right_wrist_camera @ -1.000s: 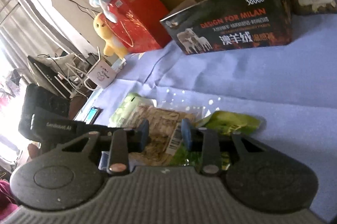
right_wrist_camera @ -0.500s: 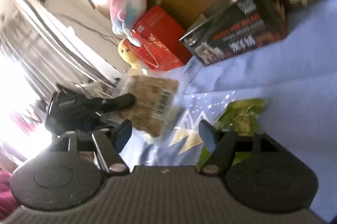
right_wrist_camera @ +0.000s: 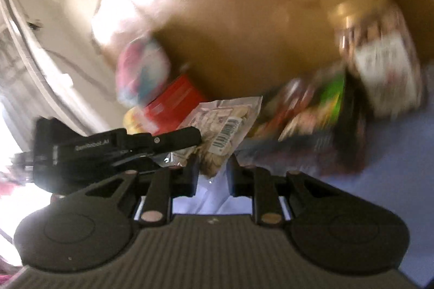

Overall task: Organize snacks
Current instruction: 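Carry the seed bag into the tin with the left gripper, release, then grasp the light green biscuit pack with the left gripper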

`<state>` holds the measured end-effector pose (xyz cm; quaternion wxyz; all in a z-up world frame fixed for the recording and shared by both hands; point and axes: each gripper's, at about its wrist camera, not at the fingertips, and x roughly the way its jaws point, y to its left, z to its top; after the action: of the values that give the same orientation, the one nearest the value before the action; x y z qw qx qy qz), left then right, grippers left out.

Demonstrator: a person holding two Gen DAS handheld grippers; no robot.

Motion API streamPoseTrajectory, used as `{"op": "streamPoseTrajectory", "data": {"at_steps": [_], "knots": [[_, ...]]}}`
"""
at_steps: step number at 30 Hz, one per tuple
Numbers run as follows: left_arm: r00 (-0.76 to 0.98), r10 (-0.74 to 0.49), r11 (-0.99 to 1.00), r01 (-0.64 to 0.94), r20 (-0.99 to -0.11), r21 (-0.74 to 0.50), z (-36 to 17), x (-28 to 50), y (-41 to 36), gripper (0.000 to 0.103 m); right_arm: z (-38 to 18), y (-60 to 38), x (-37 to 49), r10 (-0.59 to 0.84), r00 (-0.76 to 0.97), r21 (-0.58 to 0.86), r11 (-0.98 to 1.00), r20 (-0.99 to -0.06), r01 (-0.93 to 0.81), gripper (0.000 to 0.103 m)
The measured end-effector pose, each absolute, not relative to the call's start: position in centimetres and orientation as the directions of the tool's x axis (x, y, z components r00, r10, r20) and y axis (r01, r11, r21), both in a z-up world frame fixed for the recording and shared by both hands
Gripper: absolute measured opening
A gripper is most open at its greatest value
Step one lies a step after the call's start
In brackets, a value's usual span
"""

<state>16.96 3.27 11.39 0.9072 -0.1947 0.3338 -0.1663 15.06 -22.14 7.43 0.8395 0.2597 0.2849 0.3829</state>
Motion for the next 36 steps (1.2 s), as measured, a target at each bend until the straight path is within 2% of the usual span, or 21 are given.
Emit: {"op": "streamPoseTrajectory", "data": {"at_steps": [1,2,3,4,10,13,17,20,22,24,27,28,31,34,36], "knots": [[0.732,-0.386,0.893,0.144,-0.562,-0.425,11.3,18.0,2.8,0.072,7.8,-21.5,15.9,0.753,0.588,0.608,0.622,-0.295,-0.493,0.027],[0.741,-0.332,0.918,0.111,-0.584,-0.380,11.0,18.8,2.4,0.074,8.2,-20.7,16.6,0.697,0.639,0.542,0.691,-0.326,-0.478,0.029],[0.744,-0.295,0.934,0.092,-0.599,-0.346,10.7,19.1,2.3,0.074,8.3,-20.0,17.1,0.646,0.673,0.483,0.746,-0.359,-0.458,0.040],[0.743,-0.277,0.941,0.083,-0.609,-0.327,10.3,19.1,2.4,0.074,8.2,-19.5,17.3,0.614,0.692,0.444,0.778,-0.381,-0.445,0.042],[0.762,-0.247,0.944,0.049,-0.599,-0.327,9.3,14.3,6.8,0.074,6.8,-21.1,14.0,0.636,0.693,0.449,0.757,-0.340,-0.474,0.042],[0.743,-0.226,0.947,0.016,-0.630,-0.321,8.5,11.2,9.3,0.074,5.6,-21.1,12.2,0.711,0.613,0.534,0.686,-0.345,-0.495,0.042],[0.712,-0.229,0.940,-0.014,-0.663,-0.340,7.2,6.7,12.1,0.074,3.5,-19.1,9.9,0.804,0.443,0.621,0.590,-0.397,-0.515,0.042],[0.692,-0.255,0.935,0.000,-0.676,-0.353,5.9,3.8,12.4,0.074,2.7,-16.0,7.9,0.828,0.344,0.605,0.559,-0.442,-0.567,0.043],[0.684,-0.249,0.937,-0.007,-0.686,-0.348,5.1,2.6,12.2,0.074,2.6,-13.4,6.7,0.825,0.300,0.554,0.549,-0.479,-0.626,0.049],[0.673,-0.255,0.935,-0.011,-0.694,-0.355,4.2,2.1,11.9,0.069,2.9,-11.2,5.8,0.808,0.278,0.491,0.548,-0.519,-0.677,0.051],[0.630,-0.308,0.914,-0.013,-0.713,-0.406,2.6,2.2,11.2,0.046,2.6,-8.6,4.9,0.791,0.248,0.423,0.530,-0.559,-0.735,0.052],[0.621,-0.317,0.911,-0.011,-0.717,-0.412,2.2,2.3,10.6,0.043,2.4,-7.9,4.8,0.778,0.254,0.397,0.537,-0.575,-0.744,0.051],[0.636,-0.290,0.930,0.009,-0.716,-0.368,2.4,2.5,8.6,0.044,2.3,-7.9,5.0,0.747,0.319,0.342,0.582,-0.584,-0.737,0.051],[0.627,-0.334,0.923,0.066,-0.704,-0.379,2.5,3.5,6.7,0.045,2.3,-10.0,4.8,0.723,0.371,0.350,0.636,-0.583,-0.688,0.051],[0.640,-0.336,0.932,0.121,-0.691,-0.341,2.8,4.0,5.2,0.045,2.3,-11.9,4.0,0.722,0.384,0.371,0.649,-0.576,-0.664,0.051]]}}
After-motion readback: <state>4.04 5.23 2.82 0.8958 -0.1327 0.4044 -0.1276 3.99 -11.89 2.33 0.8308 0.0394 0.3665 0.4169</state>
